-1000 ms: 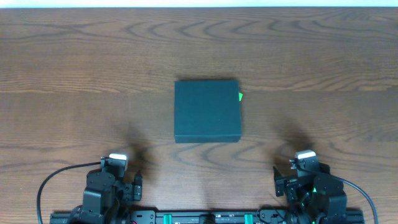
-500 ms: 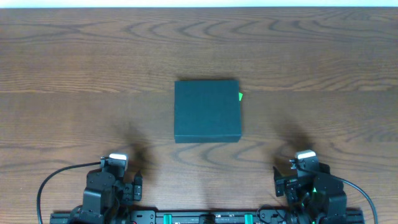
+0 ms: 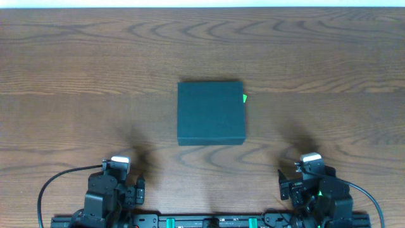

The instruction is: Pack container

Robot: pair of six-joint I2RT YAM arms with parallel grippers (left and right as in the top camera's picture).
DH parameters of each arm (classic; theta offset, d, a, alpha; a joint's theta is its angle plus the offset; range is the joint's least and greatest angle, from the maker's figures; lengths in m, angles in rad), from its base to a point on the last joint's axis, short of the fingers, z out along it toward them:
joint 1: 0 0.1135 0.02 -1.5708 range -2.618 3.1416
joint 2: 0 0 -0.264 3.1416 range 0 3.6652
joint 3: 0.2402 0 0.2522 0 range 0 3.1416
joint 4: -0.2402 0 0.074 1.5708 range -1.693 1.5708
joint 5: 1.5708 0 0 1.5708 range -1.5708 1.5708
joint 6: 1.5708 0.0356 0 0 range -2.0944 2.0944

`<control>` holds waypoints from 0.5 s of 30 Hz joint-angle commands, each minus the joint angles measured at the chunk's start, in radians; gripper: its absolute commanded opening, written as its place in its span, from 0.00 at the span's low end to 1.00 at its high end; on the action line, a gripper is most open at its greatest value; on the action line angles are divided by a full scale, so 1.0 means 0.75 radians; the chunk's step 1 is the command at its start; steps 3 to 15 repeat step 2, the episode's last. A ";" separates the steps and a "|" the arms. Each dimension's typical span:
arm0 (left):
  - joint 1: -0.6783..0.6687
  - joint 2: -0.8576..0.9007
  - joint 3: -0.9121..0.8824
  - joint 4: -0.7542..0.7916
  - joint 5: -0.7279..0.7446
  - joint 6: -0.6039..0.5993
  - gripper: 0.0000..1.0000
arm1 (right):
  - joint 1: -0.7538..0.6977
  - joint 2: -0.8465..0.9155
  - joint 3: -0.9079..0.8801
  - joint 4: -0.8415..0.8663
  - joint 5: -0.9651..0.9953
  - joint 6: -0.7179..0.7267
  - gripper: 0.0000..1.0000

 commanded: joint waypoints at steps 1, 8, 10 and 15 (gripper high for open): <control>0.011 -0.012 -0.041 -0.025 -0.004 0.005 0.95 | -0.016 -0.007 -0.010 -0.008 -0.011 -0.013 0.99; 0.011 -0.012 -0.041 -0.025 -0.004 0.005 0.95 | -0.016 -0.007 -0.010 -0.008 -0.010 -0.012 0.99; 0.011 -0.012 -0.041 -0.025 -0.004 0.005 0.95 | -0.016 -0.007 -0.010 -0.008 -0.010 -0.012 0.99; 0.011 -0.012 -0.041 -0.025 -0.004 0.005 0.95 | -0.016 -0.007 -0.010 -0.008 -0.010 -0.012 0.99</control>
